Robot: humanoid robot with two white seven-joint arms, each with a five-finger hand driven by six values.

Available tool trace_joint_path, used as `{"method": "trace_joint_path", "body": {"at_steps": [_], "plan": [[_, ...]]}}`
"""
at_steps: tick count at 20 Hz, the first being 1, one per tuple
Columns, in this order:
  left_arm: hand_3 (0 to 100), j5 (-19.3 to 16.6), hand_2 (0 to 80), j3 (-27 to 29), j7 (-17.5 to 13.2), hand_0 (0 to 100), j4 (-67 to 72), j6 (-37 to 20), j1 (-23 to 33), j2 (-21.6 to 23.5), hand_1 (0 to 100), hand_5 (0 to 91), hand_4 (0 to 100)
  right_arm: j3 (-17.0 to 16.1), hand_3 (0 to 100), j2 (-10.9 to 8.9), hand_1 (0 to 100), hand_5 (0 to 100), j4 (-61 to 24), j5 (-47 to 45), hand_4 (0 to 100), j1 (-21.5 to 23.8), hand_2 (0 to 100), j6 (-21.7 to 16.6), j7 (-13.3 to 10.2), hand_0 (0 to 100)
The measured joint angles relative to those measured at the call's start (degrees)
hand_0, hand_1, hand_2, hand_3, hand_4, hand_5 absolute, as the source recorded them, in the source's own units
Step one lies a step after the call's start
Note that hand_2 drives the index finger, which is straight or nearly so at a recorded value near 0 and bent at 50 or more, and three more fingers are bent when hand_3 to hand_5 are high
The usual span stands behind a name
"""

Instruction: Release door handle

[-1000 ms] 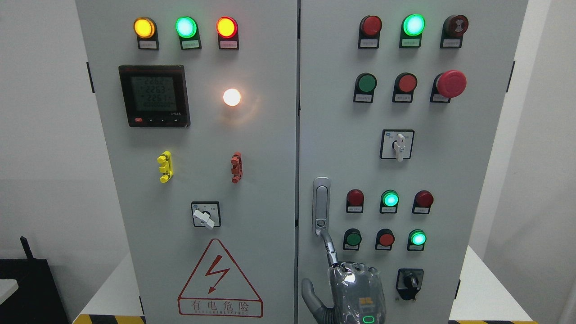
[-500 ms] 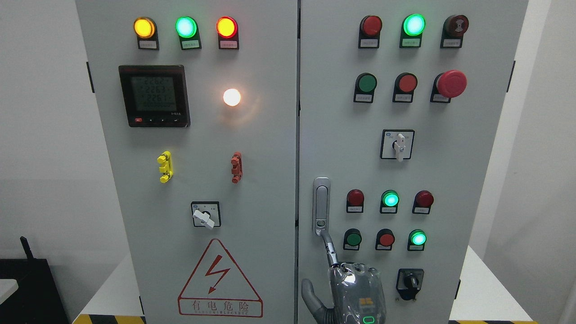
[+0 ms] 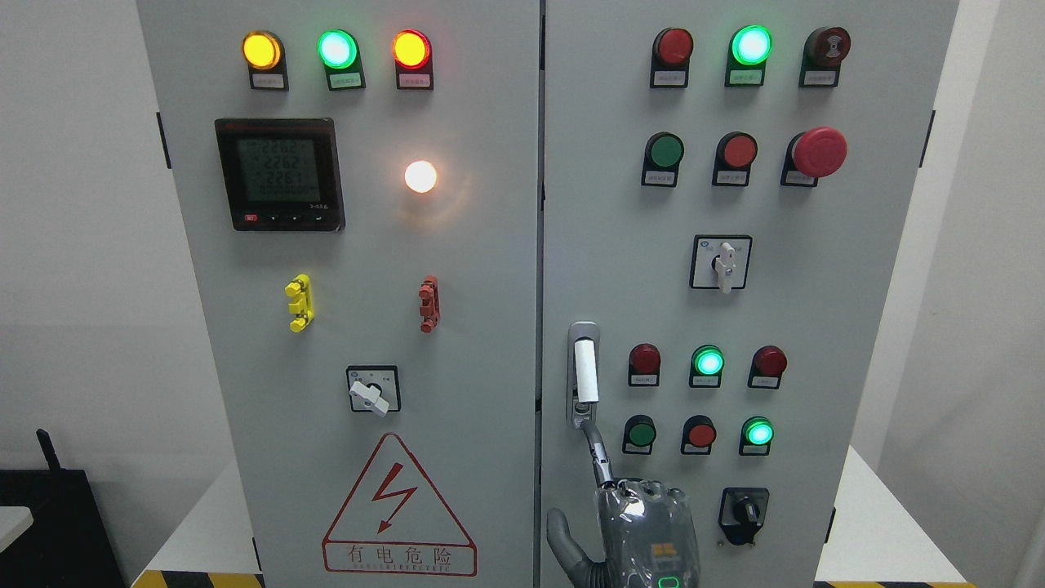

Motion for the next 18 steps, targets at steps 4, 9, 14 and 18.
{"method": "trace_joint_path", "body": {"at_steps": [4,9,14,18], "plan": [[0,0.0,0.0,0.0,0.0,12,0.0,0.0,0.0,0.0,39,0.0,0,0.0,100,0.0,39,97,0.1,0.0,100,0.1,14,-0.1,-0.6,40],[0,0.0,0.0,0.0,0.0,12,0.0,0.0,0.0,0.0,39,0.0,0,-0.1,100,-0.01,39,97,0.1,-0.1,100,0.2,14,-0.3,-2.0,40],[0,0.0,0.0,0.0,0.0,12,0.0,0.0,0.0,0.0,39,0.0,0,-0.2,100,-0.01,39,97,0.1,-0.1,100,0.5,14,-0.3,-3.0,39],[0,0.0,0.0,0.0,0.0,12,0.0,0.0,0.0,0.0,39,0.0,0,-0.2,100,-0.01,39,97,0.6,-0.1,100,0.6,14,-0.3,-3.8,39]]}}
